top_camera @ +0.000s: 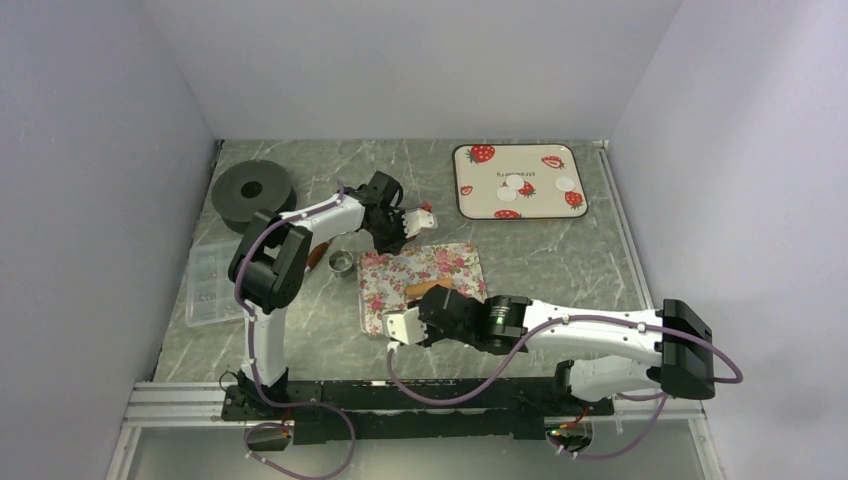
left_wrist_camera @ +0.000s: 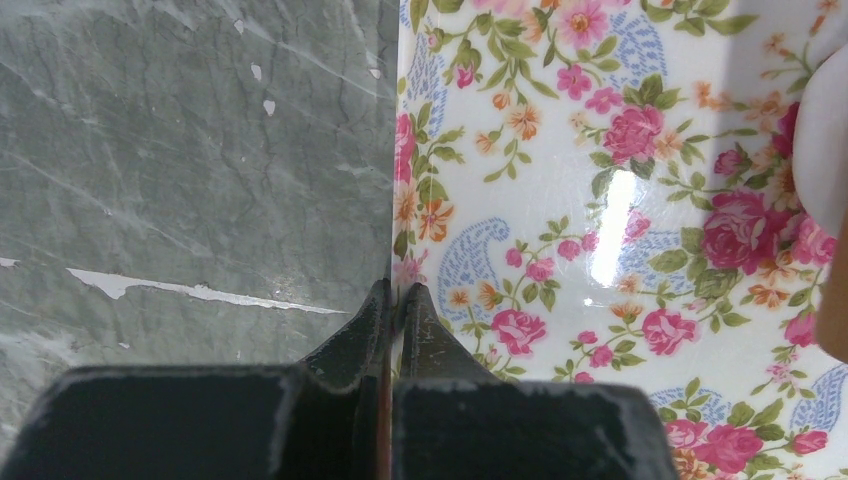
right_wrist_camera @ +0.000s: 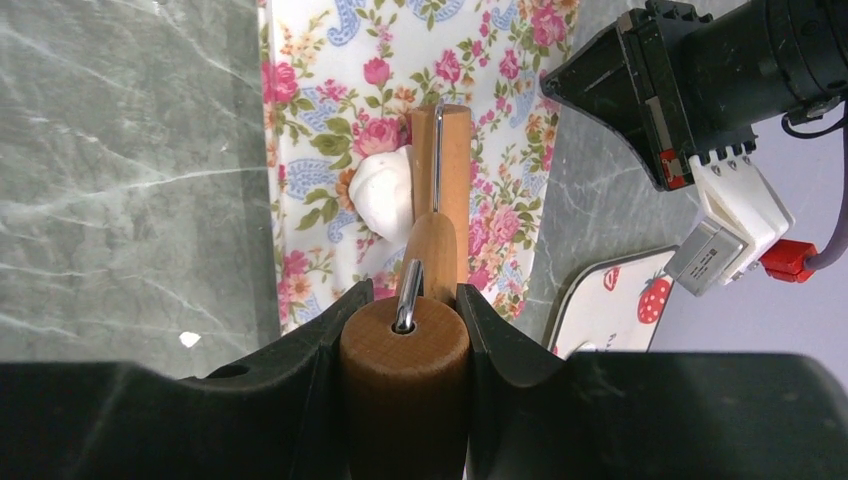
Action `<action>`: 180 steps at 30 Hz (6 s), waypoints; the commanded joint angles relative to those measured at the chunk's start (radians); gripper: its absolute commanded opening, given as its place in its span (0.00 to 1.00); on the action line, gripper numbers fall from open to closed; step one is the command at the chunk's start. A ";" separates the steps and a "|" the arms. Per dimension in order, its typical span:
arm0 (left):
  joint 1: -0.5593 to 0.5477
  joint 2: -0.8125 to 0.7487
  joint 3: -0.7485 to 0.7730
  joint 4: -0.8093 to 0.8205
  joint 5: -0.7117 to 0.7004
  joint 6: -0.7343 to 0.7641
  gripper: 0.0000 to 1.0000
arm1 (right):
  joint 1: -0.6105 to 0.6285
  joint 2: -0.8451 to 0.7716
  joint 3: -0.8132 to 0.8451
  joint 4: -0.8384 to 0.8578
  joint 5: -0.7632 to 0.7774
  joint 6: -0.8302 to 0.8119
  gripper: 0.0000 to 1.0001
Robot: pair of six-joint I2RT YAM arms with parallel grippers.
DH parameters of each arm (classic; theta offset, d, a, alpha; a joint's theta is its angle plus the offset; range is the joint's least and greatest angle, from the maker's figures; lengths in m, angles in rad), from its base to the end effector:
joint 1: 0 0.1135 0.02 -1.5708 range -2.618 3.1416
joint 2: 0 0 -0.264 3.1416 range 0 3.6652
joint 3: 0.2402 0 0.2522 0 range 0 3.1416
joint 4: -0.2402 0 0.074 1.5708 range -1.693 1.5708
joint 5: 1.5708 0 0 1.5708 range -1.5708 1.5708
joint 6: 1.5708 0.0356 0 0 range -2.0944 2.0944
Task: Roll out the dumpling wrappers from the dough
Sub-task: Flatten out the dough on the work surface.
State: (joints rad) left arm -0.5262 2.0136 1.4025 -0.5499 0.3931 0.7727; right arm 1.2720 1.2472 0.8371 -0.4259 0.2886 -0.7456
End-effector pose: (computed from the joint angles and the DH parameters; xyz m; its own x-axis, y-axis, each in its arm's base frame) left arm 0.3483 -0.2181 0.1626 -0.1519 0.8339 -0.5305 0.9804 0.1955 0.0266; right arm 0.0854 0.2427 0.2409 0.4230 -0.8361 -0.3493 -0.7800 -0.1397 -0.6100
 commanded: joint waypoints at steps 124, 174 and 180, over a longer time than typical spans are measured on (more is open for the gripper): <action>-0.018 0.120 -0.015 -0.088 -0.105 -0.041 0.00 | 0.158 -0.036 -0.152 -0.265 -0.075 0.054 0.00; -0.018 0.128 -0.017 -0.090 -0.110 -0.039 0.00 | 0.037 0.053 -0.178 -0.116 -0.121 -0.008 0.00; -0.021 0.135 -0.011 -0.094 -0.103 -0.042 0.00 | -0.032 0.034 -0.025 -0.092 -0.051 0.005 0.00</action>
State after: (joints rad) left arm -0.5354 2.0384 1.4425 -0.5900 0.3607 0.7422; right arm 1.2713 1.2640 0.7483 -0.3355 0.3145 -0.8276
